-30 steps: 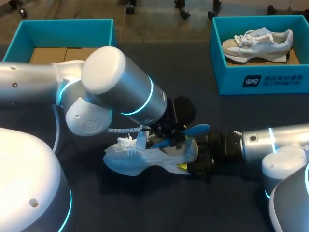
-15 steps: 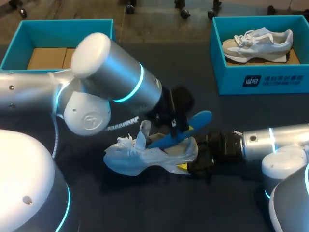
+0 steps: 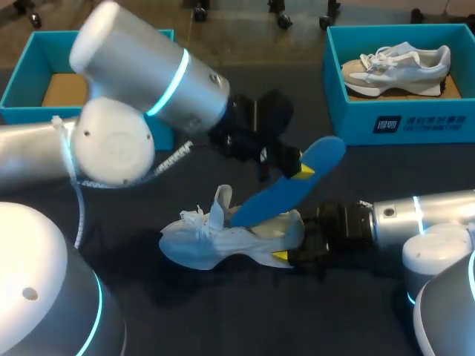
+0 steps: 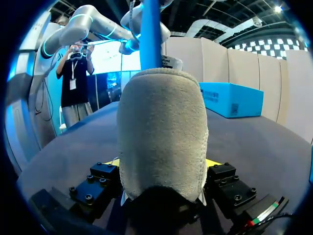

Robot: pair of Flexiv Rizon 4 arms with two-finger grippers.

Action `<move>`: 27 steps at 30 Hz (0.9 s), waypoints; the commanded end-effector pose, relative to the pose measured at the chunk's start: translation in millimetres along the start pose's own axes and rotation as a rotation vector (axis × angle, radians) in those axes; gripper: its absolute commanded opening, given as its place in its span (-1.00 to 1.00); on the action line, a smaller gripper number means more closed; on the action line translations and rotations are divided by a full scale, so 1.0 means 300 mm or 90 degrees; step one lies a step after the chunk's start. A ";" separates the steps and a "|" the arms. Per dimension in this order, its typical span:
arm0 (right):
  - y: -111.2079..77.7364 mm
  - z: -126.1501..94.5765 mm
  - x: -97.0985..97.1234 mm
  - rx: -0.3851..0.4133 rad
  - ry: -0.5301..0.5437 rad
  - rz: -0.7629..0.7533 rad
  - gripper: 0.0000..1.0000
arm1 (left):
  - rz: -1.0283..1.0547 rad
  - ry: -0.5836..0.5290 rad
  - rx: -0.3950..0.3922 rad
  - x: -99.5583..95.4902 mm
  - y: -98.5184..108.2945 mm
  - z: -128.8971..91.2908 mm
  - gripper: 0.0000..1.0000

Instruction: Take the shoe out of the shoebox, open the shoe tongue, remove and reinsert the insole, then place the shoe into the shoebox

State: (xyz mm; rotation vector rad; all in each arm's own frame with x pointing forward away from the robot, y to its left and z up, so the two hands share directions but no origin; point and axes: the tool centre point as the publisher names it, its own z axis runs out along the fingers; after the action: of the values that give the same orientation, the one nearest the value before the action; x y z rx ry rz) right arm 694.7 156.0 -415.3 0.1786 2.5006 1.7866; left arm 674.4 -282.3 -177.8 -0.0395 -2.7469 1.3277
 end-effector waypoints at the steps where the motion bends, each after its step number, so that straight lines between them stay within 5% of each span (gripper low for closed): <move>1: 0.001 0.007 0.002 0.003 0.000 -0.001 -1.00 | 0.021 0.033 0.031 0.041 -0.065 -0.199 -1.00; 15: 0.001 0.007 0.002 0.003 0.000 -0.001 -1.00 | 0.059 0.053 0.139 0.121 -0.201 -0.439 -1.00; 19: 0.001 0.007 0.002 0.003 0.000 -0.001 -1.00 | 0.044 0.111 0.188 0.151 -0.266 -0.566 -1.00; 27: 0.001 0.007 0.002 0.003 0.000 -0.001 -1.00 | 0.044 0.111 0.188 0.151 -0.266 -0.566 -1.00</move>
State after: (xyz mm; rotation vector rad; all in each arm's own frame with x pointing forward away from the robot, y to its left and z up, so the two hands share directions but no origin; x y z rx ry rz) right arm 694.7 156.0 -415.3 0.1787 2.5006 1.7867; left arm 646.6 -202.5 -8.7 -0.2183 -2.4015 1.6504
